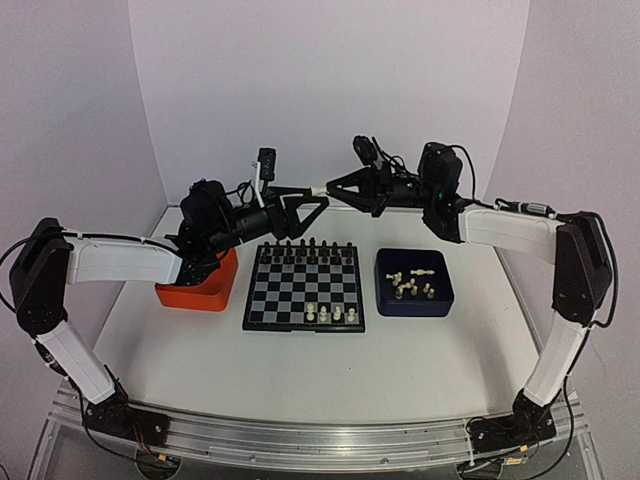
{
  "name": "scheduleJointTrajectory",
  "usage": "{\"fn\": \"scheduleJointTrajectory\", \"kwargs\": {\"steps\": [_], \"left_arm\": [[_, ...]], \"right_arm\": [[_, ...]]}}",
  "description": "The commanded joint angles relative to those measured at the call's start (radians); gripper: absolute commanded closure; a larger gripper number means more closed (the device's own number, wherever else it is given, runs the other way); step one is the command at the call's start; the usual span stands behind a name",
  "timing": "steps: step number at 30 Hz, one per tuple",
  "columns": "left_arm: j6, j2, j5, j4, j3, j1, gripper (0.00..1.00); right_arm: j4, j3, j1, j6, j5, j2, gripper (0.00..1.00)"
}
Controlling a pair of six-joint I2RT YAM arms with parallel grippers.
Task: Set up the chess pieces on the board
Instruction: Place the chess piece on the chessboard.
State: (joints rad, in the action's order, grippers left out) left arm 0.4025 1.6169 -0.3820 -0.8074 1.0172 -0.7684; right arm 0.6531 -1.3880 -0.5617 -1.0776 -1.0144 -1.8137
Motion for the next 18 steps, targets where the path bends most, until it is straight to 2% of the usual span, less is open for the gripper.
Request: {"fn": "scheduleJointTrajectory", "kwargs": {"steps": [1,4,7,12,16,18], "left_arm": [[0.021,-0.041,0.079,0.066,0.009,0.006,0.00],[0.004,-0.107,0.140,0.149,-0.024,0.007,0.00],[0.011,-0.187,0.290,0.283,-0.070,0.006,0.00],[0.044,-0.298,0.495,0.512,-0.088,0.024,0.00],[0.120,-0.322,0.563,0.706,-0.052,0.089,0.00],[0.178,-0.312,0.551,0.778,-0.031,0.155,0.00]], "right_arm": [[-0.057,0.007,-0.005,0.086,0.046,0.042,1.00],[-0.281,-0.016,-0.004,0.234,0.083,0.042,1.00],[-0.515,-0.048,-0.005,0.390,0.154,0.044,1.00],[-0.806,-0.140,-0.006,0.540,0.206,-0.005,1.00],[-1.034,-0.238,-0.019,0.708,0.286,-0.048,1.00],[-1.170,-0.291,-0.048,0.831,0.402,-0.057,1.00]]}}
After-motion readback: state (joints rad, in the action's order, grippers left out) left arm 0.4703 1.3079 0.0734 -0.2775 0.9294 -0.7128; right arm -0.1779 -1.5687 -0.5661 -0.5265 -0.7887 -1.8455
